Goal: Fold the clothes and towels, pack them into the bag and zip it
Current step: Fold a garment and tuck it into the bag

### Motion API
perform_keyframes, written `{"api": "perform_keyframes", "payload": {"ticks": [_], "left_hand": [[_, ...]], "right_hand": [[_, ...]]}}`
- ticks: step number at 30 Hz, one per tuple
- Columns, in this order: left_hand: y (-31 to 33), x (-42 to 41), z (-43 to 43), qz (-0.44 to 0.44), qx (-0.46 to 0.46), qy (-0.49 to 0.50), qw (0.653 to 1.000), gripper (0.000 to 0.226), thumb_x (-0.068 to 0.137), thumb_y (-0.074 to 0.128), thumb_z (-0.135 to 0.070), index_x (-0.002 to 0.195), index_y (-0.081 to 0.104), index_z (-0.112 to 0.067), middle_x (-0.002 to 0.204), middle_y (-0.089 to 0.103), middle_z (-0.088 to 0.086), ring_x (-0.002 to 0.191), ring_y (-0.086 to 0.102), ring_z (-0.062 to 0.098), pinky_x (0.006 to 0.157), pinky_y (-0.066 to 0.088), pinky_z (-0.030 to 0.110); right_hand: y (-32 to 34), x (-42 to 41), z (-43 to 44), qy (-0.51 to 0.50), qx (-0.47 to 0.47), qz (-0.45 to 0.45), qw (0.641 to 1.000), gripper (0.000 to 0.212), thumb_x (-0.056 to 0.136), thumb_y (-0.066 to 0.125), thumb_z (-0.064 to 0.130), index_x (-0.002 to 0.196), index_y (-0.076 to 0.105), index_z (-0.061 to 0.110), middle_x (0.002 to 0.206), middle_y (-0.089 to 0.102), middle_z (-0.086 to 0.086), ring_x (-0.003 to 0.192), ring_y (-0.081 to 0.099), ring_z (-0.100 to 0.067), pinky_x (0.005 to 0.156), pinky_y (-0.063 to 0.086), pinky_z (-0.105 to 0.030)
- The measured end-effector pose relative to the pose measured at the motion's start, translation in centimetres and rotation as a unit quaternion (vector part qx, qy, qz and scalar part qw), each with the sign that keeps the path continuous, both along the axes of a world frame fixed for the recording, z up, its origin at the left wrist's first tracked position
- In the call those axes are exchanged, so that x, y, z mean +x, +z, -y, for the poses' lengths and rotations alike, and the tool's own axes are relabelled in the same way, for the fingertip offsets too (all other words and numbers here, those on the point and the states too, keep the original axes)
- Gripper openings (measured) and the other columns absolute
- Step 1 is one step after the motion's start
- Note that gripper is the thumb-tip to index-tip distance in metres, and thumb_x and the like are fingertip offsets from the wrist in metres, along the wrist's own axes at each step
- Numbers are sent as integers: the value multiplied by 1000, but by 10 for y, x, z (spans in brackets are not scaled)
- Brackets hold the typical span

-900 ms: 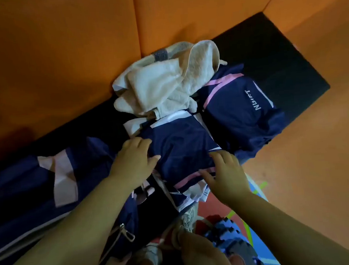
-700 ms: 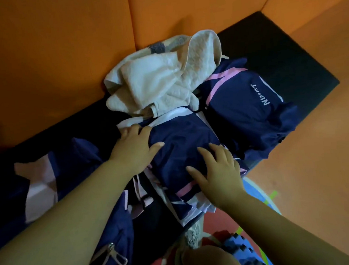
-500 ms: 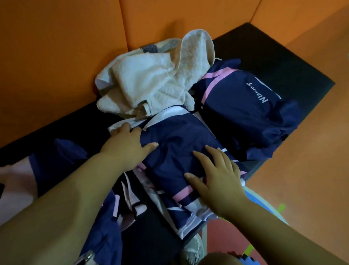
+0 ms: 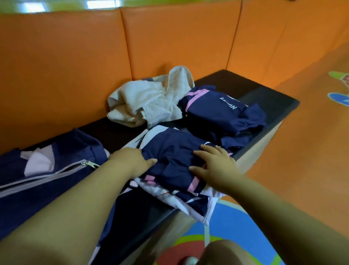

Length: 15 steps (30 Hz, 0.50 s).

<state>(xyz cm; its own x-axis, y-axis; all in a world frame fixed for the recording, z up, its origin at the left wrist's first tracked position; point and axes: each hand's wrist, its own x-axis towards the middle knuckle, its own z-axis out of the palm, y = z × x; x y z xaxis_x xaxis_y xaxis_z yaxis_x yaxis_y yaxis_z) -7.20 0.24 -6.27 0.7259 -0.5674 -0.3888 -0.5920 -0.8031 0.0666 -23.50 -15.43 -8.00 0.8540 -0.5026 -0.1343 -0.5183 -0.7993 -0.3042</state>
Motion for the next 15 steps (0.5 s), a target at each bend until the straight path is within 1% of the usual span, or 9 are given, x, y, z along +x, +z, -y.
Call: {"api": "perform_keyframes", "payload": {"ticks": [2, 4, 6, 7, 9, 11, 13, 15], "left_hand": [[-1, -5, -1, 7, 6, 6, 1000, 71, 82, 37, -71, 122, 56, -15, 121, 60, 11, 109, 56, 29, 93, 46, 38], [-4, -5, -2, 22, 10, 16, 1000, 77, 76, 36, -78, 116, 59, -16, 117, 61, 10, 104, 56, 28, 90, 48, 38], [-5, -2, 0, 52, 16, 29, 998, 89, 70, 30, -86, 114, 61, -16, 120, 56, 14, 108, 52, 33, 93, 45, 41], [-5, 0, 2, 64, 20, 34, 997, 93, 68, 28, -88, 119, 59, -16, 126, 50, 16, 113, 46, 36, 97, 41, 44], [-3, 5, 9, 59, 2, 51, 997, 95, 68, 32, -87, 132, 47, -19, 136, 37, 18, 122, 35, 40, 103, 32, 49], [-2, 12, 17, 21, -25, 63, 998, 100, 68, 41, -84, 143, 29, -20, 143, 30, 20, 128, 30, 43, 106, 29, 49], [-5, 18, 23, -29, -45, 72, 996, 109, 65, 49, -82, 146, 18, -17, 148, 27, 20, 132, 29, 42, 108, 30, 48], [-8, 22, 27, -60, -62, 91, 992, 115, 62, 55, -81, 146, 17, -13, 149, 25, 19, 133, 29, 40, 107, 31, 45]], "right_hand": [[1, -13, -5, -42, -4, 30, 999, 64, 86, 52, 58, 141, 37, 28, 152, 29, 1, 137, 22, -31, 111, 27, -48], [-1, -24, -9, -117, 11, 59, 991, 72, 84, 53, 60, 141, 33, 21, 146, 32, -4, 132, 29, -32, 106, 33, -47], [-3, -31, -13, -211, 50, 79, 973, 81, 83, 52, 63, 143, 25, 15, 144, 30, -9, 132, 28, -34, 102, 34, -48], [-4, -32, -14, -255, 76, 80, 961, 86, 82, 52, 64, 144, 21, 12, 144, 29, -12, 133, 27, -35, 102, 32, -48], [-9, -30, -16, -321, 138, 74, 934, 94, 80, 55, 65, 144, 15, 9, 143, 27, -16, 132, 27, -38, 103, 30, -48], [-16, -24, -14, -361, 213, 81, 904, 100, 77, 60, 64, 144, 9, 10, 141, 28, -21, 129, 31, -42, 104, 32, -48], [-21, -19, -13, -373, 292, 111, 873, 98, 75, 64, 60, 142, 10, 14, 136, 35, -22, 122, 41, -43, 101, 39, -51], [-23, -17, -11, -371, 354, 147, 846, 88, 78, 67, 51, 137, 16, 11, 132, 44, -19, 115, 49, -38, 98, 42, -45]]}}
